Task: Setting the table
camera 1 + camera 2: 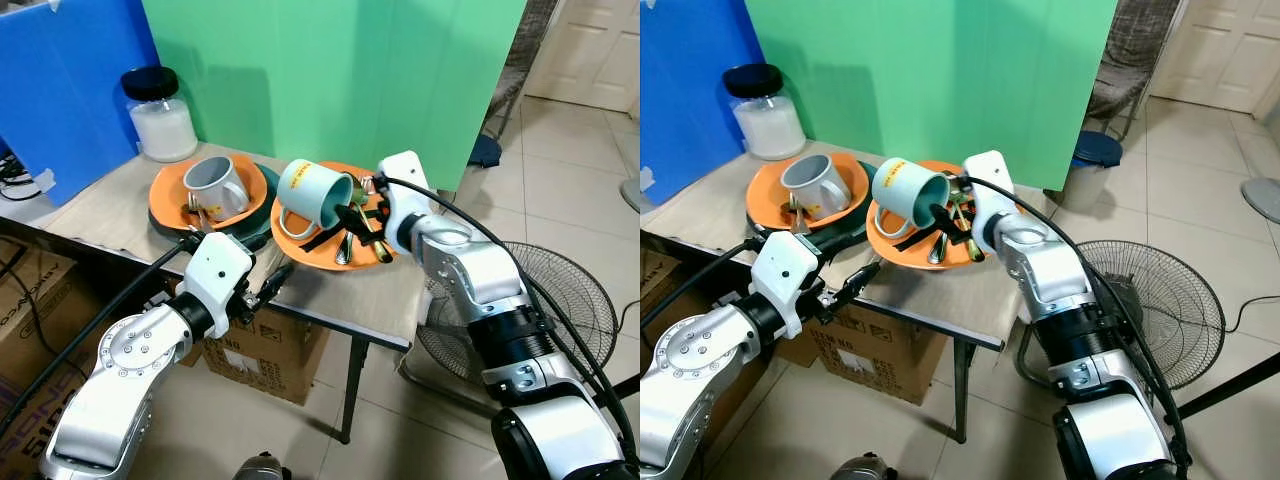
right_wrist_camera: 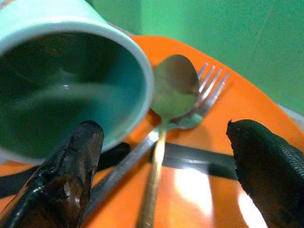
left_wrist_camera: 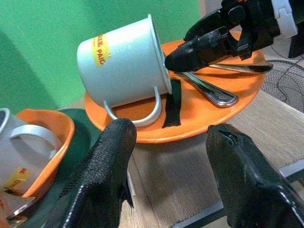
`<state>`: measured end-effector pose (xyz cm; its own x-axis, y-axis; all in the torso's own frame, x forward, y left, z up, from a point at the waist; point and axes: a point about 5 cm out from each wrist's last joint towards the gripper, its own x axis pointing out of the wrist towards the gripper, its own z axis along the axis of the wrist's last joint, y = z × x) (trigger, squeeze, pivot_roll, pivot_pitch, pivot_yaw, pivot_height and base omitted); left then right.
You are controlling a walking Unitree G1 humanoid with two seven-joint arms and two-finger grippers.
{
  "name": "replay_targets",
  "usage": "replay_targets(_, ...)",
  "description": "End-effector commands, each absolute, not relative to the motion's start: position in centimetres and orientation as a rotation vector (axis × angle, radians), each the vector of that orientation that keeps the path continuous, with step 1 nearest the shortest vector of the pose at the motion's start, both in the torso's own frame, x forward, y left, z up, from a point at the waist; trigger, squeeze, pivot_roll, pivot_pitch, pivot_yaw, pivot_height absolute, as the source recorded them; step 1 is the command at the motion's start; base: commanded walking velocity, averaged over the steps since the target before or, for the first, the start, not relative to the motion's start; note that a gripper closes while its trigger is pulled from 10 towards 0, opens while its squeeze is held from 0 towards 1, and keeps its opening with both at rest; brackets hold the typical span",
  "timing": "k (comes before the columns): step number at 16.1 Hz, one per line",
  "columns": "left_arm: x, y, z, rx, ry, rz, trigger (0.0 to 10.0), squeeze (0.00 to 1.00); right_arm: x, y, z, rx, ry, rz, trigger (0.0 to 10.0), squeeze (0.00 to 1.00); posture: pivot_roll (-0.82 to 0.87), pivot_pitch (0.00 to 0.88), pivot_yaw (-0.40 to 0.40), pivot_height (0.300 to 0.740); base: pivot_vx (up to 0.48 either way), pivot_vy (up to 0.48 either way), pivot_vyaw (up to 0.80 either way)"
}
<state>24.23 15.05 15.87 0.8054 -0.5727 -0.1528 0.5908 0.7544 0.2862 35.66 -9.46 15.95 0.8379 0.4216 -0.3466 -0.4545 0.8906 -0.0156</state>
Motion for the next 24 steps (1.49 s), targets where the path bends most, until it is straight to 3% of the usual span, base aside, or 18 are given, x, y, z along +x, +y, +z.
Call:
replay_targets(1, 24.1, 14.9, 16.0, 0.339, 0.059, -0.65, 10.0, 0.0, 36.0, -9.8, 16.7, -0.086, 0.32, 0.46, 10.0, 0.0, 0.24, 0.0, 0.002, 0.727, 0.0, 0.0, 0.0)
replay_targets(6, 24.2, 14.9, 15.9, 0.356, 0.072, -0.662, 10.0, 0.0, 36.3, -11.0, 17.0, -0.074, 0.356, 0.456, 10.0, 0.0, 0.23, 0.0, 0.006, 0.727, 0.0, 0.0, 0.0)
replay_targets(7, 24.2, 14.8, 15.9, 0.358, 0.073, -0.667, 10.0, 0.0, 36.2, -11.3, 16.8, -0.093, 0.38, 0.462, 8.0, 0.0, 0.22, 0.0, 0.008, 0.727, 0.0, 0.0, 0.0)
replay_targets(8, 24.2, 14.8, 15.9, 0.359, 0.074, -0.669, 10.0, 0.0, 36.2, -11.4, 16.8, -0.099, 0.385, 0.462, 8.0, 0.0, 0.22, 0.0, 0.008, 0.727, 0.0, 0.0, 0.0)
replay_targets(9, 24.1, 14.6, 15.8, 0.359, 0.075, -0.675, 10.0, 0.0, 36.2, -11.6, 16.6, -0.122, 0.398, 0.465, 5.0, 0.0, 0.22, 0.0, 0.009, 0.727, 0.0, 0.0, 0.0)
replay_targets(11, 24.1, 14.5, 15.8, 0.358, 0.076, -0.68, 10.0, 0.0, 36.1, -11.8, 16.0, -0.16, 0.426, 0.462, 3.7, 0.0, 0.22, 0.0, 0.008, 0.727, 0.0, 0.0, 0.0)
replay_targets(12, 24.0, 14.5, 15.8, 0.358, 0.076, -0.682, 10.0, 0.0, 36.1, -11.8, 15.9, -0.168, 0.433, 0.46, 3.6, 0.0, 0.22, 0.0, 0.008, 0.727, 0.0, 0.0, 0.0)
replay_targets(13, 24.0, 14.4, 15.8, 0.357, 0.076, -0.683, 10.0, 0.0, 36.0, -11.8, 15.9, -0.173, 0.438, 0.459, 3.6, 0.0, 0.22, 0.0, 0.008, 0.727, 0.0, 0.0, 0.0)
replay_targets(16, 23.9, 14.4, 15.6, 0.358, 0.08, -0.69, 10.0, 0.0, 35.8, -11.6, 15.5, -0.156, 0.475, 0.488, 4.9, 0.0, 0.22, 0.0, 0.004, 0.727, 0.0, 0.0, 0.0)
replay_targets(17, 23.8, 14.4, 15.7, 0.357, 0.079, -0.69, 10.0, 0.0, 35.7, -11.3, 15.9, -0.121, 0.464, 0.501, 9.1, 0.0, 0.22, 0.0, 0.003, 0.727, 0.0, 0.0, 0.0)
replay_targets(18, 23.8, 14.4, 15.7, 0.357, 0.079, -0.689, 10.0, 0.0, 35.7, -11.3, 16.0, -0.114, 0.459, 0.504, 9.1, 0.0, 0.22, 0.0, 0.003, 0.727, 0.0, 0.0, 0.0)
replay_targets(19, 23.8, 14.4, 15.6, 0.357, 0.079, -0.689, 10.0, 0.0, 35.8, -11.2, 16.2, -0.104, 0.457, 0.508, 10.0, 0.0, 0.22, 0.0, 0.003, 0.727, 0.0, 0.0, 0.0)
replay_targets(24, 23.9, 14.5, 15.6, 0.359, 0.078, -0.687, 10.0, 0.0, 35.6, -11.2, 17.3, -0.053, 0.445, 0.525, 10.0, 0.0, 0.22, 0.0, 0.001, 0.727, 0.0, 0.0, 0.0)
